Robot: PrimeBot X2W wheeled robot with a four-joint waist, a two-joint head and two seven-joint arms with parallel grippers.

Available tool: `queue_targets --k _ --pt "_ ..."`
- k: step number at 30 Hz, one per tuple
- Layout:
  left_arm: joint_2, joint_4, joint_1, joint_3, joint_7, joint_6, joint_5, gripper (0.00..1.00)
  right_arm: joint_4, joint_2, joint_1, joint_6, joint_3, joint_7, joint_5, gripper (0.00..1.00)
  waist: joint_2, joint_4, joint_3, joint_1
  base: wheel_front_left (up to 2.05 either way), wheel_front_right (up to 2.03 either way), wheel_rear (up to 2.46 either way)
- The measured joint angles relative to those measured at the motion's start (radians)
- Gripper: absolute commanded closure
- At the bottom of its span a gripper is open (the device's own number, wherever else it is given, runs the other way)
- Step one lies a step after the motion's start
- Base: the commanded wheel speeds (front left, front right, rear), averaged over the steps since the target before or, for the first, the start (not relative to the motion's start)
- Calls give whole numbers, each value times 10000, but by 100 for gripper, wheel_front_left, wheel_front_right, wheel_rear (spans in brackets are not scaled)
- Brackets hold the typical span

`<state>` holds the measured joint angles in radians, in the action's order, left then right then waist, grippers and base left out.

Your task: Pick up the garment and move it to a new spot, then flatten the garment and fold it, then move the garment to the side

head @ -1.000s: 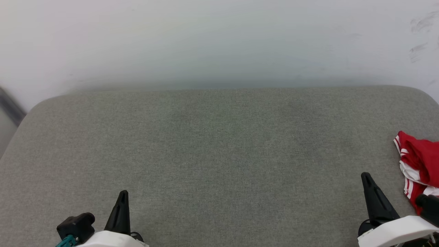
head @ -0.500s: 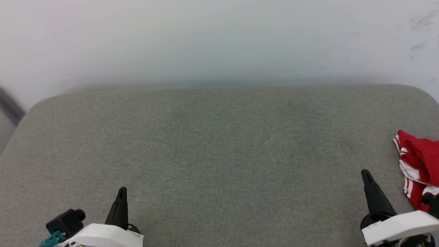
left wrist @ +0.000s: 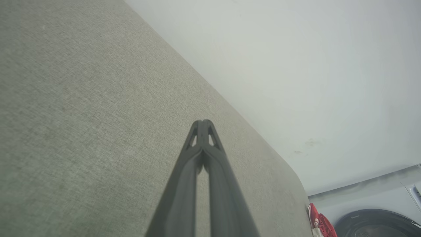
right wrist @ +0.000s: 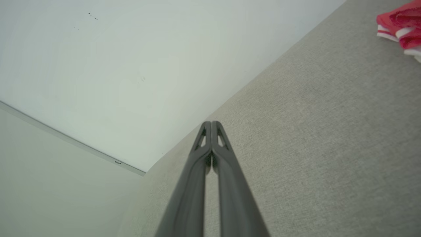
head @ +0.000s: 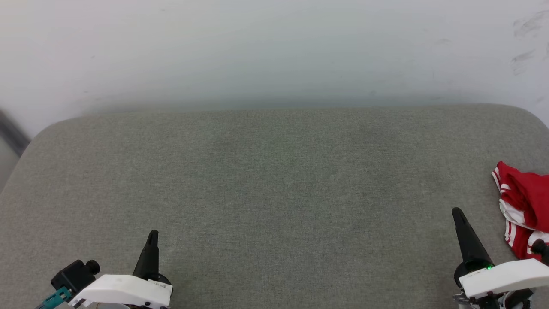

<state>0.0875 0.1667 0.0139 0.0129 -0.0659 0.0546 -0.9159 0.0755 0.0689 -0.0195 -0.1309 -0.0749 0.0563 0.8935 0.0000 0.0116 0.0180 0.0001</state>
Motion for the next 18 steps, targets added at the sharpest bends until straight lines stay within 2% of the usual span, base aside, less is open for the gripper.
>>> queue_targets --k 18 --pt "-92 232 -353 293 529 221 -2006 100 500 -36 350 2 -102 151 2069 100 0 -27 -48 0 0 0 0"
